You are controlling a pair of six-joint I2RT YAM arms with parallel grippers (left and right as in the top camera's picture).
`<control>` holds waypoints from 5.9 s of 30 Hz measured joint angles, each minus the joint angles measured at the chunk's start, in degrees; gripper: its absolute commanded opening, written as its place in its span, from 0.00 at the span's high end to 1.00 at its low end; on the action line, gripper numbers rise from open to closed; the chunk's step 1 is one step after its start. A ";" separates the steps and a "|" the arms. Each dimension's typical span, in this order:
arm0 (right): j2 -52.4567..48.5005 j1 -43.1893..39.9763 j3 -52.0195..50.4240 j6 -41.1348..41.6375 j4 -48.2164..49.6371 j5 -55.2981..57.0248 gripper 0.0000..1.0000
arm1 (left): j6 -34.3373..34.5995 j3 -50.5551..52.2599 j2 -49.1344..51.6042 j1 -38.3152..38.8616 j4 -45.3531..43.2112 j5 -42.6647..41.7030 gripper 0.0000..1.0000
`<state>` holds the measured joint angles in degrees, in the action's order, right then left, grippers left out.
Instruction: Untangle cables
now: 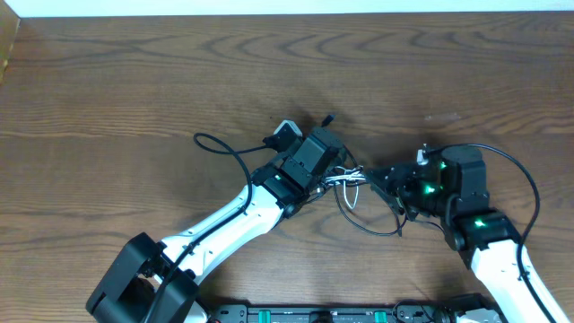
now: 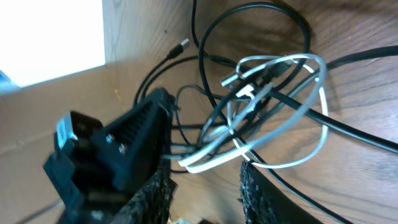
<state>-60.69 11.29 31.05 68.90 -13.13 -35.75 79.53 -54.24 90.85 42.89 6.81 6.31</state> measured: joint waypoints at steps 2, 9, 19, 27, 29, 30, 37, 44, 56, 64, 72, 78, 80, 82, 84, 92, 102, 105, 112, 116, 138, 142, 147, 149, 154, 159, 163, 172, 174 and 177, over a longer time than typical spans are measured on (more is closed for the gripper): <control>-1.66 0.72 0.00 2.25 1.22 0.81 0.64 | 0.22 0.00 0.00 0.00 0.13 0.00 0.92; -9.57 5.44 -0.11 7.65 7.63 2.27 0.91 | 0.22 0.00 0.00 0.00 0.26 0.00 0.92; -10.58 5.22 -0.11 7.89 10.60 5.86 0.99 | -4.02 0.00 0.00 0.00 5.64 0.24 0.92; -9.88 -0.39 -0.68 -1.68 26.75 3.30 0.99 | -13.03 -0.04 0.00 0.00 11.08 1.84 0.92; -8.85 -3.37 -0.72 -2.89 31.26 2.03 0.99 | -14.34 -0.07 0.00 0.00 12.68 2.03 0.92; -7.96 -5.38 -0.57 -3.61 33.09 1.55 0.99 | -15.13 -0.07 0.00 0.00 13.35 2.19 0.92; -6.27 -18.80 -0.48 -4.50 50.53 -8.17 0.99 | -18.93 -0.07 0.00 0.00 13.81 2.67 0.92; -5.70 -20.37 -0.09 -3.82 35.34 -21.73 0.78 | -16.90 -0.07 0.00 0.00 12.96 2.67 0.92; -5.84 -5.35 -0.26 -9.09 0.13 -16.98 0.68 | -7.26 -0.07 0.00 0.00 12.83 2.89 0.92; -5.84 3.54 -0.26 -7.26 -3.17 -7.80 0.72 | -7.06 -0.07 0.00 0.00 12.83 2.89 0.92; -5.92 7.37 -0.26 -3.56 -3.34 -0.31 0.70 | -7.06 -0.07 0.00 0.00 12.83 2.89 0.92; -5.92 7.93 -0.26 -1.70 -3.32 2.75 0.72 | -7.06 -0.07 0.00 0.00 12.83 2.89 0.92; -5.92 8.37 -0.26 -0.85 -3.13 3.48 0.73 | -7.06 -0.07 0.00 0.00 12.83 2.89 0.92; -5.92 9.53 -0.26 -0.04 -2.86 4.24 0.73 | -7.06 -0.07 0.00 0.00 12.83 2.89 0.92; -5.95 10.93 -0.26 0.81 -2.84 5.09 0.73 | -7.06 -0.07 0.00 0.00 12.83 2.89 0.92; -5.95 14.69 -0.26 4.96 -1.55 11.89 0.73 | -7.04 -0.07 0.00 0.00 13.29 2.89 0.92; -8.44 15.91 -0.26 8.15 1.07 14.49 0.80 | -6.82 -0.07 0.00 0.00 13.35 2.89 0.92; -11.06 17.53 -0.26 9.51 1.40 13.40 0.98 | -6.82 -0.07 0.00 0.00 13.38 2.89 0.92; -13.00 18.53 -0.35 3.02 15.50 13.44 0.99 | -6.86 -0.07 0.00 0.00 13.42 2.93 0.92; -13.03 18.51 -0.52 -8.59 26.60 9.03 0.99 | -7.93 -0.07 0.00 -0.07 13.40 3.06 0.92; -9.64 -16.00 -0.81 -31.87 32.44 -20.33 0.99 | -13.27 -0.09 -1.29 -0.09 15.63 3.13 0.92; -9.38 -30.01 -0.02 -26.62 43.80 -22.58 0.99 | -16.48 -0.09 -1.29 -0.09 17.07 5.29 0.92; -8.85 -40.15 1.73 -18.23 57.61 -29.07 0.95 | -17.44 -0.09 -1.29 -0.09 16.50 9.18 0.92; -8.68 -41.00 1.92 -16.41 56.65 -31.36 0.87 | -18.51 -0.07 -1.27 -0.09 13.44 9.66 0.92; -8.68 -41.11 2.21 -13.62 43.87 -34.62 0.79 | -29.07 -0.04 -1.36 -0.13 -2.62 5.57 0.92; -8.76 -39.08 2.25 -15.10 21.16 -35.45 0.69 | -42.38 -0.15 -2.49 -0.09 -13.22 -2.03 0.92; -8.79 -34.53 2.19 -19.56 8.98 -34.56 0.69 | -44.00 -0.15 -3.82 -0.09 -15.47 -3.89 0.92; -8.79 -21.46 2.16 -27.54 -4.22 -23.63 0.68 | -40.13 -0.15 -3.98 -0.09 -15.61 -5.14 0.92; -8.79 -19.12 2.16 -27.76 -5.62 -20.52 0.69 | -38.84 -0.15 -3.98 -0.09 -15.63 -5.18 0.92; -8.94 -16.50 2.16 -27.76 -7.10 -17.11 0.71 | -37.27 -0.15 -3.98 -0.09 -15.63 -5.64 0.92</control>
<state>-69.63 -5.21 33.21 41.15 -20.23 -52.86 42.26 -54.39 86.87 42.81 -8.82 0.67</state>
